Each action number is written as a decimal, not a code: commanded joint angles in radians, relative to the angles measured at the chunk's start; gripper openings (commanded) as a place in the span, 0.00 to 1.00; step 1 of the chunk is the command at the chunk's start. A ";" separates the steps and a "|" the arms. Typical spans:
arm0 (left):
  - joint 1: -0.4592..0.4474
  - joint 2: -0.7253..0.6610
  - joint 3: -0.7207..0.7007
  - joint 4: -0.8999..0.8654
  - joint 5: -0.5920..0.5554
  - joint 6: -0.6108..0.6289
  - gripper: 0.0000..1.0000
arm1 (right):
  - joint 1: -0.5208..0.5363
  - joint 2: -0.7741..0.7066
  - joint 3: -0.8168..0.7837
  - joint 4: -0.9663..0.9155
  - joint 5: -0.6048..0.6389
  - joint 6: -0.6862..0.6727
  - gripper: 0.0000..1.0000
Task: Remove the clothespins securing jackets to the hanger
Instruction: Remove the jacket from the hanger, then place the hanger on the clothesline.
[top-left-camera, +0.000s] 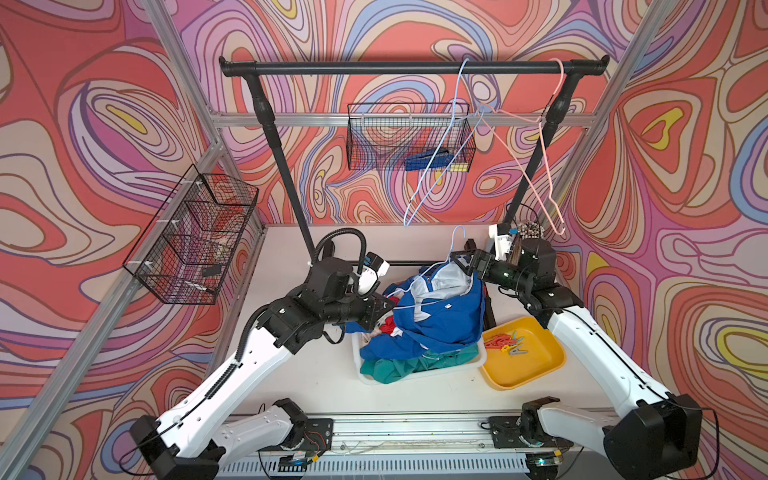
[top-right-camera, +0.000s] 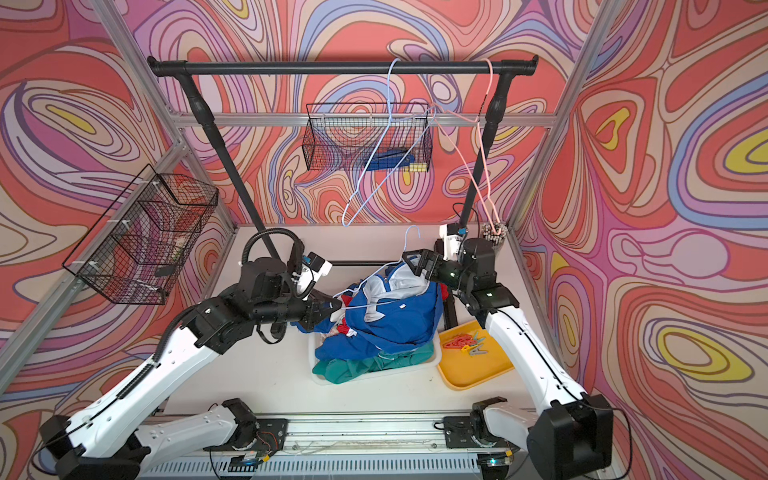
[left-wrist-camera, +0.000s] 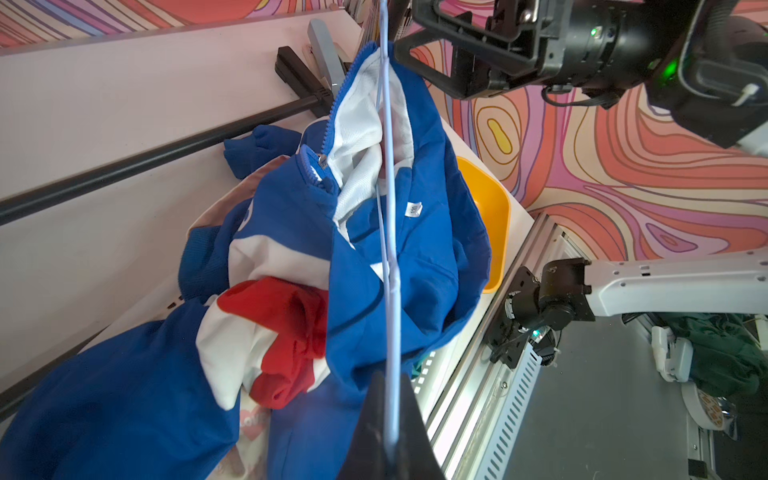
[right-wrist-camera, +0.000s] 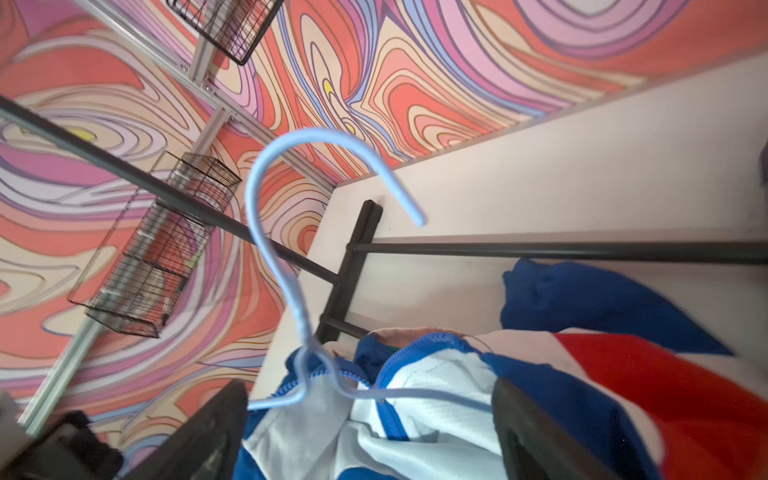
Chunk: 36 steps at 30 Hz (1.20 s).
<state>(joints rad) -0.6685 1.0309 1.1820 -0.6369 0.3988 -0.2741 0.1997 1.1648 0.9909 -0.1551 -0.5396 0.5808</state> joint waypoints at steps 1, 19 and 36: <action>0.003 -0.102 0.046 -0.095 -0.026 -0.025 0.00 | 0.000 -0.063 0.051 -0.015 0.053 0.025 0.98; 0.003 -0.381 0.166 -0.334 -0.402 -0.131 0.00 | 0.002 -0.080 0.136 -0.092 0.102 0.106 0.98; 0.003 -0.174 0.686 -0.278 -0.473 0.053 0.00 | 0.001 -0.052 0.029 -0.066 0.093 0.117 0.98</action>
<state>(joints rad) -0.6666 0.8127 1.8194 -0.9783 -0.0757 -0.2844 0.1997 1.0973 1.0397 -0.2428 -0.4366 0.6952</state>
